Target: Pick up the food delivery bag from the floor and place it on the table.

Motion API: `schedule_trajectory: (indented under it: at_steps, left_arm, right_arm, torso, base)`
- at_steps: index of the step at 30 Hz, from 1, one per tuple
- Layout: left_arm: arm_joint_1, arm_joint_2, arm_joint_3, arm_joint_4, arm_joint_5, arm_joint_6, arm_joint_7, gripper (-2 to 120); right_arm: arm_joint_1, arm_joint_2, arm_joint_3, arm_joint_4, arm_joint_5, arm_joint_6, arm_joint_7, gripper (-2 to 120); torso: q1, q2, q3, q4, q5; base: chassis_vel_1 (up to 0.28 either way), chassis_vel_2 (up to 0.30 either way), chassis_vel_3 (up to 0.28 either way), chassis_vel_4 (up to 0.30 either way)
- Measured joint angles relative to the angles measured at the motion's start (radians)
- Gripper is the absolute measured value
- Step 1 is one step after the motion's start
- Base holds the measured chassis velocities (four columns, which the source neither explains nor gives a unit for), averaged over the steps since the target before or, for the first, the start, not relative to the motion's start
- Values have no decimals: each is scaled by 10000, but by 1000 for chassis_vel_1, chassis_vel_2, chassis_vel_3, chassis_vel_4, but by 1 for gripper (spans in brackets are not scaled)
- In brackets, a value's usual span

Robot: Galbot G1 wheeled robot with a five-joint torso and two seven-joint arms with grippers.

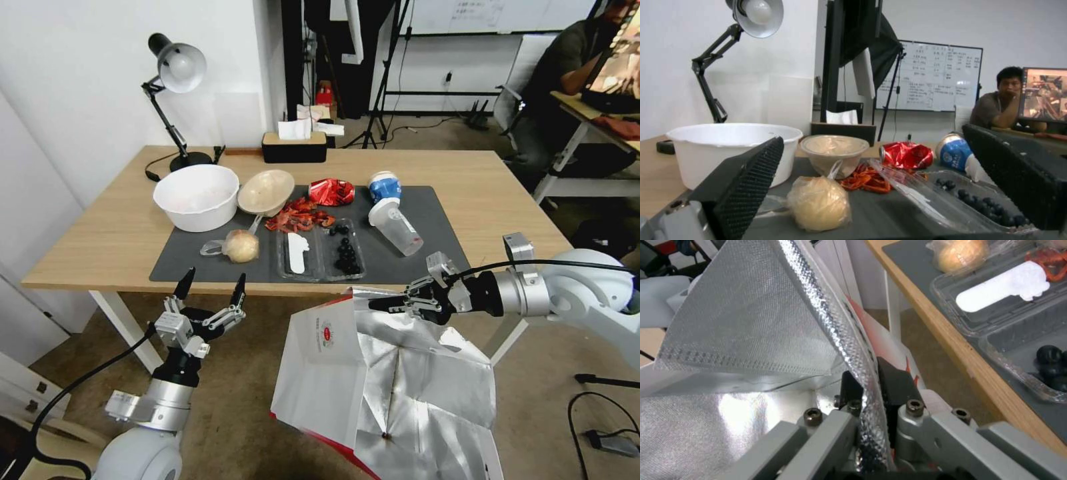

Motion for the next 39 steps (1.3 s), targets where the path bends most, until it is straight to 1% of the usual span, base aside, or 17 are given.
schedule_trajectory:
  at_steps: [8, 16, 18, 19, 20, 23, 24, 25, 28, 29, 31, 35, 39]
  left_arm:
    - [-19, -8, 1, 3, 12, -8, -5, 100]
    - [-2, -9, 1, 8, 17, -28, -5, 100]
    - [17, -8, -2, 6, 15, -92, -5, 100]
    - [24, 2, -13, 6, 13, -138, -5, 100]
    - [24, 2, -13, 6, 13, -138, -5, 100]
    - [38, 23, -80, -20, 12, -206, -16, 100]
    - [38, 23, -80, -20, 12, -206, -16, 100]
    - [55, 23, -104, -25, 12, -229, -18, 100]
    - [97, 23, -143, -30, 8, -296, -22, 100]
    - [97, 23, -143, -30, 8, -296, -22, 100]
    - [117, 28, -172, -32, 4, -331, -22, 100]
    - [113, 33, -191, -51, -8, -345, -23, 100]
    - [112, 34, -202, -55, -11, -349, -25, 100]
  right_arm:
    - [-6, -72, 235, 81, 491, -16, 93, 0]
    - [-18, -115, 720, 51, 767, -19, 259, 0]
    - [87, -150, 982, 41, 1211, -31, 458, 0]
    - [222, -180, 1096, 54, 1675, -66, 657, 0]
    - [222, -180, 1096, 54, 1675, -66, 657, 0]
    - [918, -273, 1263, 152, 3283, -226, 1299, 0]
    - [918, -273, 1263, 152, 3283, -226, 1299, 0]
    - [1166, -287, 1295, 180, 3828, -290, 1513, 0]
    - [1573, -306, 1310, 261, 4607, -372, 1821, 0]
    - [1573, -306, 1310, 261, 4607, -372, 1821, 0]
    - [1808, -324, 1324, 371, 5079, -394, 2030, 0]
    - [2073, -285, 1344, 423, 5580, -399, 2299, 0]
    - [2275, -232, 1346, 423, 5921, -399, 2479, 0]
  torso:
    - [-10, -20, -12, 0, 0]
    - [-14, -33, -18, 0, 0]
    - [-18, -38, -22, 0, 0]
    - [-19, -41, -23, 1, 0]
    - [-19, -41, -23, 1, 0]
    - [-20, -47, -27, 0, -1]
    - [-20, -47, -27, 0, -1]
    - [-22, -49, -28, 1, -1]
    - [-23, -52, -30, 1, -1]
    - [-23, -52, -30, 1, -1]
    - [-25, -55, -32, 1, 0]
    - [-26, -58, -33, 0, 0]
    - [-26, -60, -33, 0, 1]
  base:
    - [0, 0, 0, 0]
    - [0, 0, 0, 0]
    - [0, 0, 0, 0]
    - [0, 0, 0, 0]
    - [0, 0, 0, 0]
    - [0, 0, 0, 0]
    - [0, 0, 0, 0]
    - [0, 0, 0, 0]
    - [0, 0, 0, 0]
    - [0, 0, 0, 0]
    - [0, 0, 0, 0]
    - [0, 0, 0, 0]
    - [0, 0, 0, 0]
